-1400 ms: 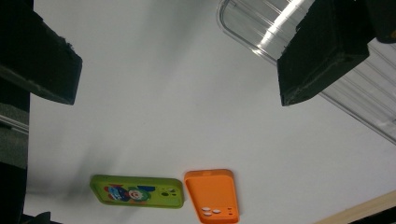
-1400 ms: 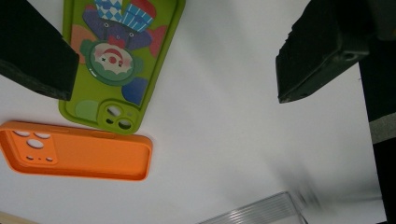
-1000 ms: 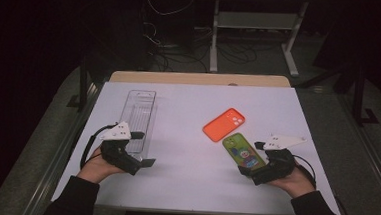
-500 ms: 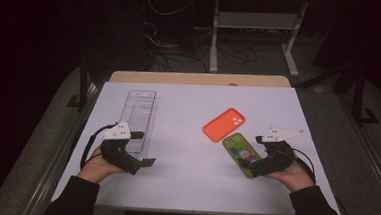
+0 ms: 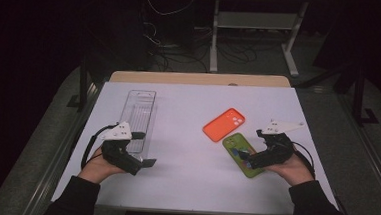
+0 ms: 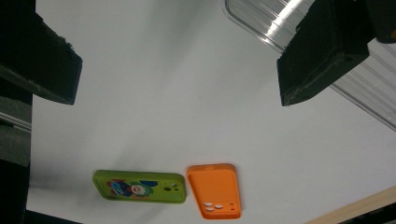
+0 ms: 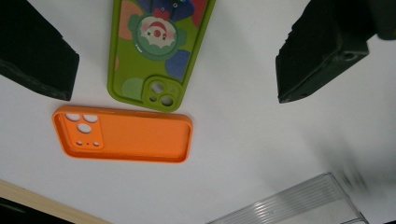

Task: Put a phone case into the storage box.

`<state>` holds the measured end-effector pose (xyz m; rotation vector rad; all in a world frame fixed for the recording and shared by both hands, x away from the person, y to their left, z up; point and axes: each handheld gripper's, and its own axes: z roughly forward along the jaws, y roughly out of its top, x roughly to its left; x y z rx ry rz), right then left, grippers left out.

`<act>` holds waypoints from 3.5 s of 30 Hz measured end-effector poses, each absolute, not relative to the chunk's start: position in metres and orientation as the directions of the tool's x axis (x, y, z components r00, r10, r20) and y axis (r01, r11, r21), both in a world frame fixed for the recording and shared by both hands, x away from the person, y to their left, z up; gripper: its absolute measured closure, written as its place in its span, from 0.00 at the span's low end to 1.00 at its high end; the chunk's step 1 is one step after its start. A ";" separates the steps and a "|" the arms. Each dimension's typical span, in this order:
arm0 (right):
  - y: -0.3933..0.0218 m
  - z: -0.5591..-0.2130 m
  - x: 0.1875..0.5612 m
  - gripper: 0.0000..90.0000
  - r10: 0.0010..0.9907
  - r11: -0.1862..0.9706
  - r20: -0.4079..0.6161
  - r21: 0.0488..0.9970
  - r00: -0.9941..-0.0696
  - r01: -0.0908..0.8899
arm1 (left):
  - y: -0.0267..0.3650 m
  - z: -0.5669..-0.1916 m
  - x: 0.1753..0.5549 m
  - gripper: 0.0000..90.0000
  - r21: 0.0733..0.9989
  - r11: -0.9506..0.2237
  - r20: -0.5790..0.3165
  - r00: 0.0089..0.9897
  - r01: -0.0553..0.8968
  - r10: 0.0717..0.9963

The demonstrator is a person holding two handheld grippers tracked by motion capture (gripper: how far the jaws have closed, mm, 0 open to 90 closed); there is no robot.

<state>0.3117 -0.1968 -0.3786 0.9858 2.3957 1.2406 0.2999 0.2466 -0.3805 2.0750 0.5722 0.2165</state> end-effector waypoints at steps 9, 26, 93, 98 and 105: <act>-0.196 -0.372 0.320 0.00 0.683 0.394 0.063 0.807 -0.728 0.439 | 0.246 -0.381 0.300 0.00 0.830 -0.463 -0.066 0.879 0.311 0.472; -0.191 -0.357 0.346 0.00 0.706 0.365 0.061 0.822 -0.705 0.437 | 0.246 -0.381 0.301 0.00 0.833 -0.453 -0.077 0.876 0.319 0.475; -0.177 -0.369 0.365 0.00 0.851 0.330 0.042 0.732 -0.523 0.596 | 0.244 -0.381 0.302 0.00 0.828 -0.460 -0.076 0.878 0.320 0.473; -0.175 -0.373 0.365 0.00 0.847 0.346 0.043 0.712 -0.529 0.612 | 0.244 -0.381 0.302 0.00 0.829 -0.459 -0.075 0.877 0.320 0.474; -0.176 -0.378 0.364 0.00 0.840 0.359 0.061 0.683 -0.539 0.636 | 0.244 -0.381 0.302 0.00 0.827 -0.462 -0.074 0.878 0.319 0.473</act>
